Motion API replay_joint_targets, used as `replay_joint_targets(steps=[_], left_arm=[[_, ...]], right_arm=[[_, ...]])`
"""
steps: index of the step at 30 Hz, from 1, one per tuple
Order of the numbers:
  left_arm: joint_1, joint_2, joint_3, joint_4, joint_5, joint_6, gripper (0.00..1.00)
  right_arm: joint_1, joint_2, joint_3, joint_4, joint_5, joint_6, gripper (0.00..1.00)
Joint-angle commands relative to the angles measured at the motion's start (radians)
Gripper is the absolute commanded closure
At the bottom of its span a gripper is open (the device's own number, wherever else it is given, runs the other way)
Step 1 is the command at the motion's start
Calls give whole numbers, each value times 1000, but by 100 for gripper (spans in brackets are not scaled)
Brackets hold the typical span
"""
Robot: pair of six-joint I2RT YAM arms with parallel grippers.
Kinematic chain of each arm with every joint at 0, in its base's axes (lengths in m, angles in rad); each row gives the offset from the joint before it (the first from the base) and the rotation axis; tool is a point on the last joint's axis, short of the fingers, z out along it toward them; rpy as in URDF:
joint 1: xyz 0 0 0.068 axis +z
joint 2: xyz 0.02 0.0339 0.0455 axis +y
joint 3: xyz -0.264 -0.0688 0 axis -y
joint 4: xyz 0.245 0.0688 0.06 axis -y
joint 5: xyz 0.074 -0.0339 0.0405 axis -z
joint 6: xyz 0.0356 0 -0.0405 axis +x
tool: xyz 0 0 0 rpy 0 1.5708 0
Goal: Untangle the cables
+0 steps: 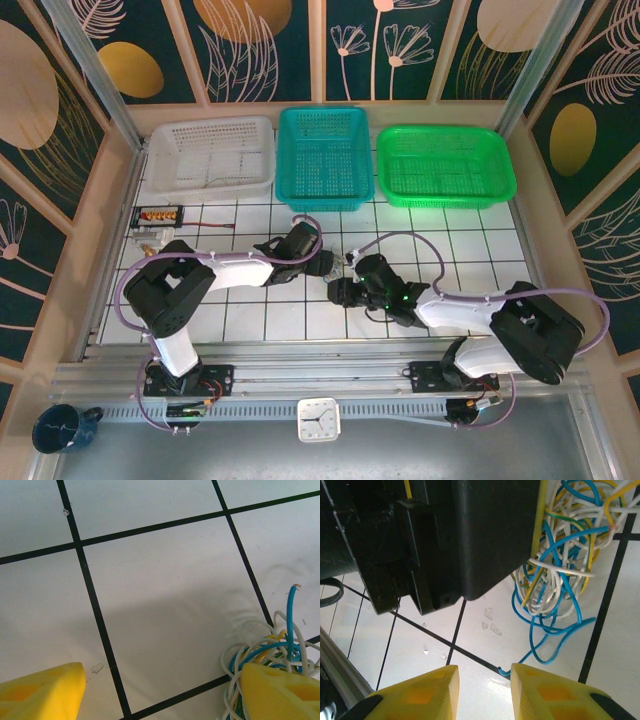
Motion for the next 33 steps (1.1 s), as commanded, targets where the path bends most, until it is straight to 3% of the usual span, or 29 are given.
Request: replay_joint_targets(steps=[1, 18, 23, 26, 33], left_arm=[[11, -12, -10, -7, -3, -8, 20], [12, -13, -4, -7, 3, -1, 20], [13, -12, -2, -9, 6, -1, 20], [14, -8, -2, -7, 7, -1, 20], [13, -8, -4, -4, 0, -1, 19]], right_arm=[[9, 32, 42, 22, 37, -11, 68], [31, 131, 70, -4, 156, -37, 72], [31, 144, 72, -4, 179, -37, 83], [30, 133, 75, -18, 188, -41, 99], [23, -32, 146, -136, 191, -105, 100]])
